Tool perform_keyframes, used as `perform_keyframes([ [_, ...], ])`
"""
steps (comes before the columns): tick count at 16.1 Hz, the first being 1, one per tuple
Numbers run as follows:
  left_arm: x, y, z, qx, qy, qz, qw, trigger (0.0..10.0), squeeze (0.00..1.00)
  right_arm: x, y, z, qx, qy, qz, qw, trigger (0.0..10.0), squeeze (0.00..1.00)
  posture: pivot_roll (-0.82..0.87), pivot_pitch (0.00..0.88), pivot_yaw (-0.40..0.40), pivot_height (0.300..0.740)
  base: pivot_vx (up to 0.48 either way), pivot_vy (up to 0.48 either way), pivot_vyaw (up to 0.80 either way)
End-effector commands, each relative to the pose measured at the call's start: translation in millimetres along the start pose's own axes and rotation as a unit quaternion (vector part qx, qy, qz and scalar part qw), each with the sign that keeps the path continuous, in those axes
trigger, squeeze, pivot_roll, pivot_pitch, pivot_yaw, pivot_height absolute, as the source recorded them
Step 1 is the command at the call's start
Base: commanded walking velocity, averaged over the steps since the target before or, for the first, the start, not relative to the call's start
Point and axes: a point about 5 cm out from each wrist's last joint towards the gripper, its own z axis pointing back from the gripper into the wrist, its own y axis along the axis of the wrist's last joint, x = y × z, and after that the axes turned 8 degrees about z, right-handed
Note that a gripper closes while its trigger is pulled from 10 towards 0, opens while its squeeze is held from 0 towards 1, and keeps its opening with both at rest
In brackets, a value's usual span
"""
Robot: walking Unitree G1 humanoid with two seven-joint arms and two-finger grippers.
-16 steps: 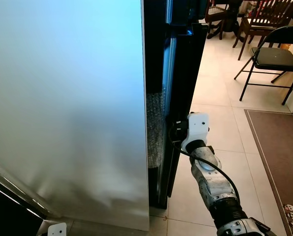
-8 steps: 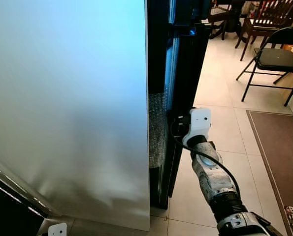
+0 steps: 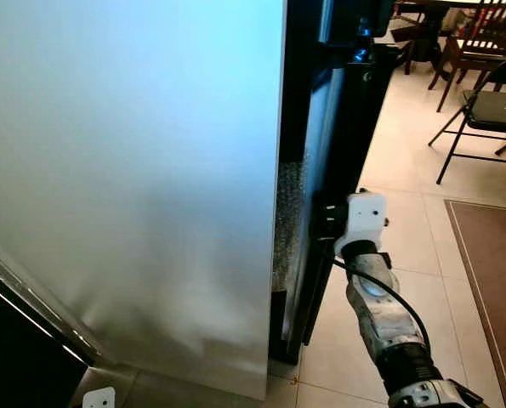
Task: Restocking fridge
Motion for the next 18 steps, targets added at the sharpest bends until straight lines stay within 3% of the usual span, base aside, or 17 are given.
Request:
perform_keyframes([
  [1, -1.5, -3.9, 0.7, -0.006, 0.0, -0.005, 1.0, 10.0, 0.0, 28.2, -3.4, 3.5, -0.006, -0.065, 0.008, 0.998, 10.0, 0.0, -0.04, 0.0, 0.017, 0.74, 0.0, 0.0, 0.0],
  [3, -1.5, -4.1, 0.7, -0.006, 0.0, -0.005, 1.0, 10.0, 0.0, 35.6, -5.2, 5.5, -0.008, -0.084, 0.013, 0.996, 10.0, 0.0, -0.04, 0.0, 0.017, 0.74, 0.0, 0.0, 0.0],
  [5, -0.2, -3.8, 0.6, -0.006, -0.002, -0.005, 1.0, 10.0, 0.0, 61.5, -17.1, 14.9, -0.033, -0.137, 0.023, 0.99, 10.0, 0.0, -0.04, 0.0, 0.014, 0.74, 0.0, 0.0, 0.0],
  [12, 2.3, -5.0, 0.8, -0.008, -0.007, -0.009, 1.0, 10.0, 0.0, 114.9, -43.2, 43.8, -0.091, -0.23, 0.055, 0.967, 10.0, 0.0, -0.04, 0.0, 0.013, 0.74, 0.0, 0.0, 0.0],
  [14, 2.5, -6.6, 1.1, -0.011, -0.009, -0.008, 1.0, 10.0, 0.0, 118.3, -65.8, 52.9, -0.142, -0.223, 0.045, 0.963, 10.0, 0.0, -0.05, 0.0, 0.015, 0.74, 0.0, 0.0, 0.0],
  [16, 2.9, -7.5, 1.3, -0.012, -0.01, -0.007, 1.0, 10.0, 0.0, 121.6, -93.6, 65.9, -0.205, -0.224, 0.001, 0.953, 10.0, 0.0, -0.05, 0.0, 0.014, 0.74, 0.0, 0.0, 0.0],
  [18, 3.5, -7.8, 1.3, -0.013, -0.014, -0.005, 1.0, 10.0, 0.0, 122.0, -129.7, 92.5, -0.29, -0.213, 0.0, 0.933, 10.0, 0.0, -0.05, 0.0, 0.014, 0.74, 0.0, 0.0, 0.0],
])
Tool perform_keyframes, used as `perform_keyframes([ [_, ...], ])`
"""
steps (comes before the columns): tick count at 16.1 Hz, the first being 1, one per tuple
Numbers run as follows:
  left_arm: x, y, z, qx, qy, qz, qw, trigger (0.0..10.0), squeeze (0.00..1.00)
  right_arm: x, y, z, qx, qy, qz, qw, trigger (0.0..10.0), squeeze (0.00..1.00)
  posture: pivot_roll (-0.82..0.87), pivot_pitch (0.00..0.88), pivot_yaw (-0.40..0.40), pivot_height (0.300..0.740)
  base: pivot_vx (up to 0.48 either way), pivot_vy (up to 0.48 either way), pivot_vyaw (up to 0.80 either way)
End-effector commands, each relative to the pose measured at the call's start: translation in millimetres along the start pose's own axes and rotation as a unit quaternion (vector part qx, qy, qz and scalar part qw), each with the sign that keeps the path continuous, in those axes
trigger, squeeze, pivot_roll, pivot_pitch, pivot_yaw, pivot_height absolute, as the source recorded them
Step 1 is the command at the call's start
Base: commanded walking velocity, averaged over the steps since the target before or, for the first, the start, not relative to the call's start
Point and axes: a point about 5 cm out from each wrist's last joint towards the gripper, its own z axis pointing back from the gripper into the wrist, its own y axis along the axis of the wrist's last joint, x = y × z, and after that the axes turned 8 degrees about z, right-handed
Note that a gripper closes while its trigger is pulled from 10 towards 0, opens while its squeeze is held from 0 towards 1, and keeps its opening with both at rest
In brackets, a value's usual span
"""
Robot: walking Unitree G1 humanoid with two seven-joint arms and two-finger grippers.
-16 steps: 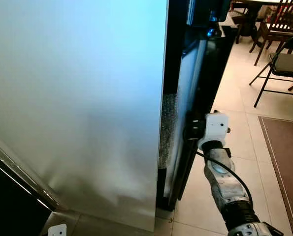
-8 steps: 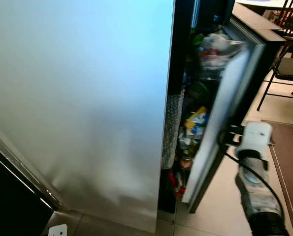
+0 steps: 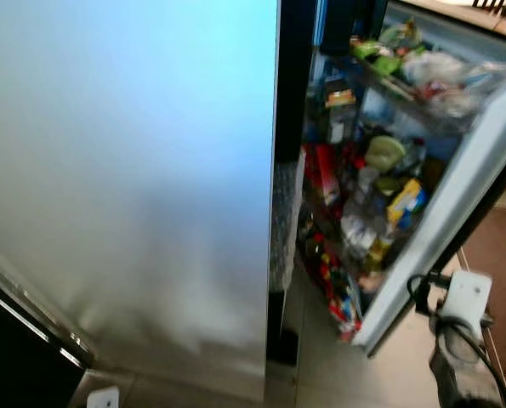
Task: Restocking fridge
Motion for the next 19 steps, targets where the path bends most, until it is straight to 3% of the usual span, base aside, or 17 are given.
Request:
perform_keyframes([
  [1, -1.2, -5.0, 0.8, -0.009, 0.0, -0.006, 1.0, 10.0, 0.0, 4.2, -18.4, 2.6, -0.038, 0.006, 0.018, 0.999, 10.0, 0.0, -0.05, 0.0, 0.014, 0.74, 0.0, 0.0, 0.0],
  [3, -0.8, -6.4, 0.9, -0.017, -0.009, -0.01, 1.0, 10.0, 0.0, 1.0, -65.7, 19.4, -0.135, 0.04, 0.058, 0.988, 10.0, 0.0, -0.05, 0.0, 0.018, 0.74, 0.0, 0.0, 0.0],
  [4, -7.0, -8.1, 1.5, -0.019, -0.005, -0.007, 1.0, 10.0, 0.0, -6.4, -90.5, 33.7, -0.179, 0.087, 0.109, 0.974, 10.0, 0.0, -0.06, 0.0, 0.025, 0.74, 0.0, 0.0, 0.0],
  [5, -8.7, -8.4, 1.7, -0.02, -0.003, -0.007, 1.0, 10.0, 0.0, -8.4, -96.0, 37.4, -0.188, 0.101, 0.122, 0.969, 10.0, 0.0, -0.06, 0.0, 0.025, 0.74, 0.0, 0.0, 0.0],
  [7, -19.3, -10.3, 2.8, -0.025, 0.002, -0.015, 1.0, 10.0, 0.0, -16.9, -119.2, 55.2, -0.215, 0.174, 0.183, 0.944, 10.0, 0.0, -0.06, 0.0, 0.025, 0.74, 0.0, 0.0, 0.0],
  [11, -25.0, -12.2, 3.8, -0.03, 0.004, -0.021, 0.999, 10.0, 0.0, -35.0, -131.7, 69.7, -0.249, 0.187, 0.107, 0.944, 10.0, 0.0, -0.04, 0.0, 0.03, 0.74, 0.0, 0.0, 0.0],
  [15, -21.4, -22.6, 5.7, -0.04, 0.003, -0.02, 0.999, 10.0, 0.0, -28.6, -153.3, 87.6, -0.295, 0.139, 0.058, 0.944, 10.0, 0.0, -0.03, 0.0, 0.032, 0.74, 0.0, -0.37, 0.0],
  [17, -21.4, -26.1, 6.6, -0.044, 0.002, -0.023, 0.999, 10.0, 0.0, -26.0, -156.8, 90.4, -0.302, 0.134, 0.055, 0.942, 10.0, 0.0, -0.04, 0.0, 0.037, 0.74, 0.0, -0.377, 0.0],
  [19, -23.6, -28.7, 7.5, -0.047, 0.002, -0.028, 0.998, 10.0, 0.0, -24.1, -155.1, 88.1, -0.295, 0.148, 0.084, 0.94, 10.0, 0.0, -0.05, 0.0, 0.038, 0.74, 0.0, -0.379, 0.0],
])
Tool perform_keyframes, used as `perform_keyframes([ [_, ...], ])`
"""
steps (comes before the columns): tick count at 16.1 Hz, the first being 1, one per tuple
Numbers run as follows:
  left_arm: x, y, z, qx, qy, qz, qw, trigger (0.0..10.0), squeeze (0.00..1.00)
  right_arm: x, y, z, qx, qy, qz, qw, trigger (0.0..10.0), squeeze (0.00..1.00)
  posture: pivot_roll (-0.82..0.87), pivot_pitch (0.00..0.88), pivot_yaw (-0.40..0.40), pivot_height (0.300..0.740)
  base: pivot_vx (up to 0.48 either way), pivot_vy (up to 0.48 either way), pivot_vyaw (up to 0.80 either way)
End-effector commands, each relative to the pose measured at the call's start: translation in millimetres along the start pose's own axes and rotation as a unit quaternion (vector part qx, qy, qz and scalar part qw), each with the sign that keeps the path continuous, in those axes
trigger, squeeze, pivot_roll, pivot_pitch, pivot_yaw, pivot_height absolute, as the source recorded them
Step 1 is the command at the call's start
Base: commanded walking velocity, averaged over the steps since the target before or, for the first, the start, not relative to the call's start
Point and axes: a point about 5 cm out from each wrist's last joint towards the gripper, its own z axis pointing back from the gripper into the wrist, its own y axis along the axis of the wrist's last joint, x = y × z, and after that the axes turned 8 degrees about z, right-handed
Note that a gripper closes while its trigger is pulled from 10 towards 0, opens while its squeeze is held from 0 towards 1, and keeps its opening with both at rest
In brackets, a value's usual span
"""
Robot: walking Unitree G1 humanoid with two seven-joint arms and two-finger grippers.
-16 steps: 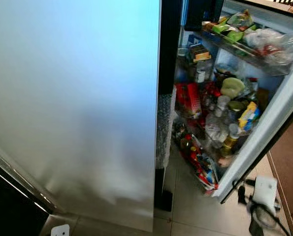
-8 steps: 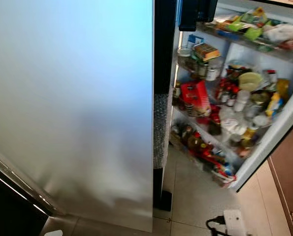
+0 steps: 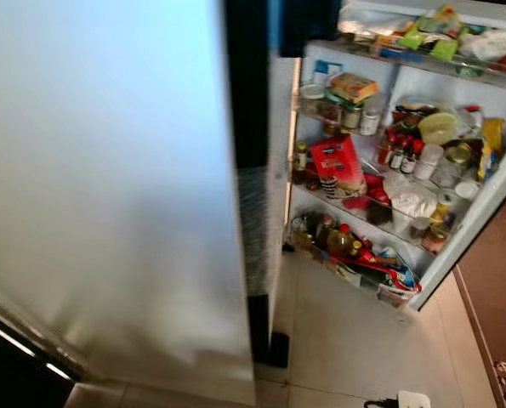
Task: Restocking fridge
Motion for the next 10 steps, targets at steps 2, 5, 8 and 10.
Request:
perform_keyframes([
  [2, -8.0, -9.1, 2.2, -0.015, 0.005, -0.005, 1.0, 10.0, 0.0, -3.3, 5.0, -0.7, 0.007, 0.009, 0.012, 1.0, 10.0, 0.0, -0.05, 0.0, 0.038, 0.74, 0.0, -0.379, 0.0],
  [5, -16.5, -3.0, 2.1, -0.01, 0.006, -0.008, 1.0, 10.0, 0.0, -13.5, 8.9, -1.1, 0.009, 0.022, 0.04, 0.999, 10.0, 0.0, -0.05, 0.0, 0.038, 0.74, 0.0, -0.379, 0.0],
  [8, -18.0, 7.7, 0.5, -0.002, 0.005, -0.009, 1.0, 10.0, 0.0, -2.2, 1.8, -0.1, 0.007, 0.029, 0.057, 0.998, 10.0, 0.0, -0.05, 0.0, 0.036, 0.74, 0.0, -0.377, 0.0],
  [10, -25.8, 31.1, -1.5, 0.013, 0.01, -0.008, 1.0, 10.0, 0.0, -4.0, 4.8, -0.4, 0.011, 0.032, 0.077, 0.996, 10.0, 0.0, -0.05, 0.0, 0.037, 0.74, 0.0, -0.377, 0.2],
])
